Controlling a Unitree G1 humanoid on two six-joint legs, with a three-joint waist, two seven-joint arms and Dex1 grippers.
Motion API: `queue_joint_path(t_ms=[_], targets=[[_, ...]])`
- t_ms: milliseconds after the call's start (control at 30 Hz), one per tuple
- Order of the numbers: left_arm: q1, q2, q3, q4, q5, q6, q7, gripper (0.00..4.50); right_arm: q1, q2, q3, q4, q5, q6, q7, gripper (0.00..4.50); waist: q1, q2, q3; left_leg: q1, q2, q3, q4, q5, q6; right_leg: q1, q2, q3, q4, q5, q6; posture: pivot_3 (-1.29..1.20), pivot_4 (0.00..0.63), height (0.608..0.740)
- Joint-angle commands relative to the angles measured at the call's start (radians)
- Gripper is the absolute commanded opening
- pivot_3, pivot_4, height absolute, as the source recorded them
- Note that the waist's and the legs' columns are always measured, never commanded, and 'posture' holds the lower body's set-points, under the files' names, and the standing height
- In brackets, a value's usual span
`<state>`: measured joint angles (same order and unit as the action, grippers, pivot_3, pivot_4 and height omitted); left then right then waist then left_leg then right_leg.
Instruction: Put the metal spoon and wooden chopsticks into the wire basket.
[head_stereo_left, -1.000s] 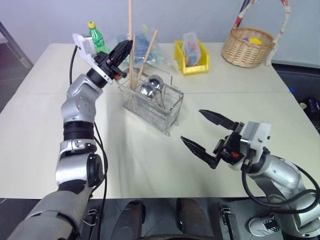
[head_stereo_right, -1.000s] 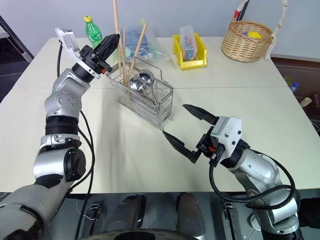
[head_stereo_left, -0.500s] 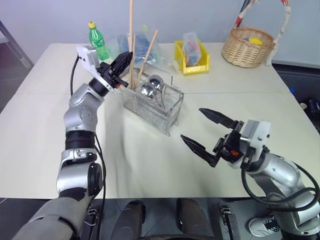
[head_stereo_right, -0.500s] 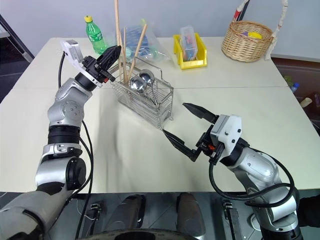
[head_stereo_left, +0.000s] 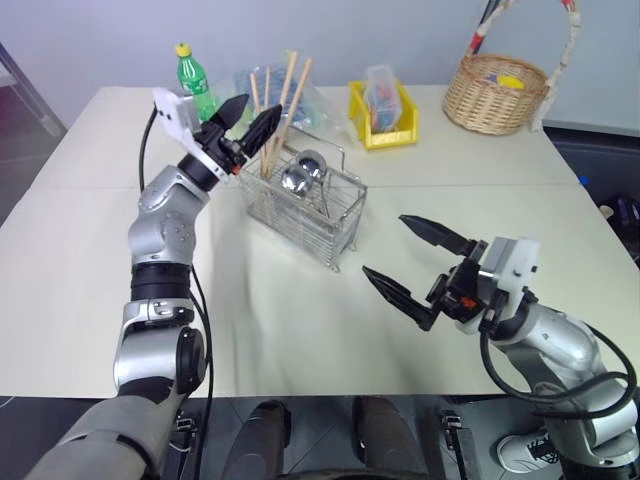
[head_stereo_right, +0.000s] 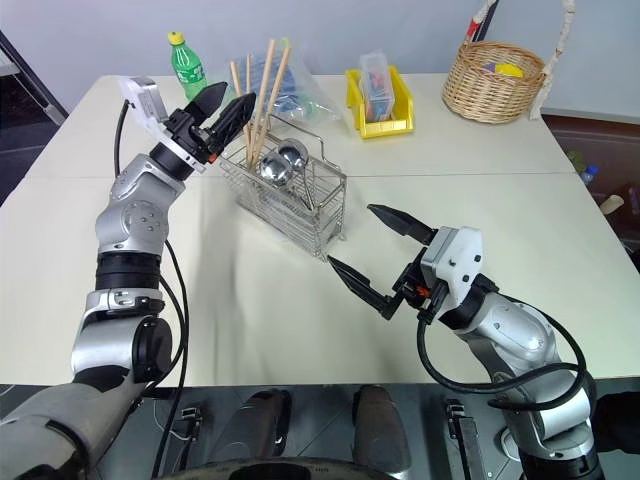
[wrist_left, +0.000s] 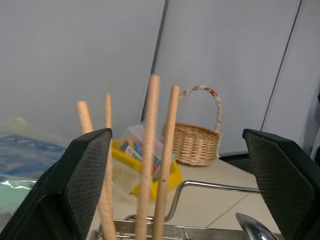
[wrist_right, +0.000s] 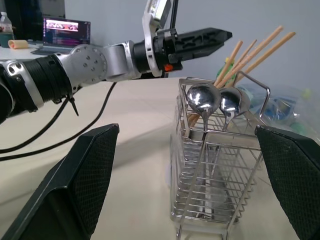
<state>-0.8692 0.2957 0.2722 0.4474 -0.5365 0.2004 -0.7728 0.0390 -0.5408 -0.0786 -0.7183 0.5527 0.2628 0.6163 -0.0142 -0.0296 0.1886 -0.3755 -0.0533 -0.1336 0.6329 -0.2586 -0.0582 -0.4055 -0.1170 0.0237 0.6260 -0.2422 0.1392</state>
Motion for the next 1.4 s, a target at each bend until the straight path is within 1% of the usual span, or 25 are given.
queue_joint_path(t_ms=[33,167,333,433,567,733,900,1100,1167,1267,1400], targets=[[-0.072,0.041,0.053,-0.092,-0.056,0.046,0.054,4.45,-0.012,0.005,0.002,0.002,-0.003,-0.014,0.007,4.50,0.000,0.000,0.000,0.000,0.000,0.000,0.000,0.000,0.000,0.000,0.000,0.000,0.000,0.000,0.000,0.00,0.150,0.740],[-0.074,0.080,0.054,-0.146,-0.064,0.085,0.087,4.45,-0.018,0.005,-0.004,0.023,-0.011,-0.020,0.009,4.50,-0.001,0.000,0.000,0.000,0.000,0.000,0.000,0.000,0.000,0.000,0.000,0.000,0.000,0.000,0.000,0.00,0.150,0.740],[0.018,0.205,0.067,-0.238,-0.042,0.164,0.110,4.45,-0.038,0.000,-0.046,0.093,-0.009,-0.029,0.019,4.50,-0.008,0.001,0.000,0.001,0.000,0.000,-0.001,0.000,0.000,0.000,0.000,0.001,0.000,0.000,0.000,0.00,0.150,0.740],[0.102,0.272,0.090,-0.294,-0.041,0.200,0.128,4.45,-0.054,0.007,-0.078,0.147,-0.015,-0.031,0.001,4.50,-0.006,0.001,0.000,0.001,0.000,0.000,-0.001,0.000,0.000,-0.001,0.001,0.001,0.001,0.000,0.000,0.00,0.150,0.740],[0.242,0.344,0.127,-0.371,-0.067,0.247,0.108,4.45,-0.072,0.012,-0.123,0.195,0.001,-0.017,-0.018,4.50,-0.001,0.001,0.000,0.001,0.000,0.000,-0.001,0.000,0.000,-0.001,0.000,0.001,0.001,0.000,0.000,0.00,0.150,0.740],[0.425,0.398,0.160,-0.514,-0.127,0.339,0.076,4.45,-0.066,-0.009,-0.154,0.217,0.012,-0.003,0.000,4.50,0.001,0.001,0.000,0.001,0.000,0.000,-0.001,0.000,0.000,-0.001,0.000,0.001,0.000,0.000,-0.001,0.00,0.150,0.740],[0.583,0.392,0.190,-0.693,-0.226,0.446,0.088,4.45,-0.029,-0.040,-0.195,0.191,0.063,0.041,0.023,4.50,0.001,0.001,0.000,0.000,0.001,0.000,-0.001,0.000,0.000,0.000,0.000,0.001,0.000,0.000,-0.001,0.00,0.150,0.740],[0.707,0.334,0.193,-0.859,-0.334,0.522,0.172,4.45,0.012,-0.071,-0.233,0.118,0.142,0.109,0.028,4.50,0.000,0.002,0.001,0.001,0.001,0.000,-0.001,0.000,0.000,0.000,0.000,0.001,0.000,0.000,-0.001,0.00,0.150,0.740],[0.739,0.308,0.177,-0.896,-0.338,0.522,0.198,4.45,0.035,-0.067,-0.230,0.094,0.152,0.119,0.022,4.50,0.001,0.002,0.000,0.001,0.001,0.000,-0.001,0.000,0.000,0.000,0.000,0.001,0.000,0.000,-0.001,0.00,0.150,0.740],[0.790,0.245,0.165,-0.950,-0.364,0.532,0.270,4.45,0.081,-0.051,-0.207,0.049,0.152,0.122,0.012,4.50,0.003,0.002,0.000,0.001,0.001,0.000,-0.001,-0.001,0.001,0.000,0.000,0.001,-0.001,-0.001,-0.002,0.00,0.150,0.740],[0.849,0.228,0.162,-0.981,-0.370,0.524,0.285,4.45,0.117,-0.023,-0.196,0.010,0.160,0.131,-0.026,4.50,0.002,0.002,0.000,0.001,0.001,0.001,-0.001,-0.001,0.001,0.000,0.000,0.001,-0.002,-0.002,-0.004,0.00,0.150,0.740]])
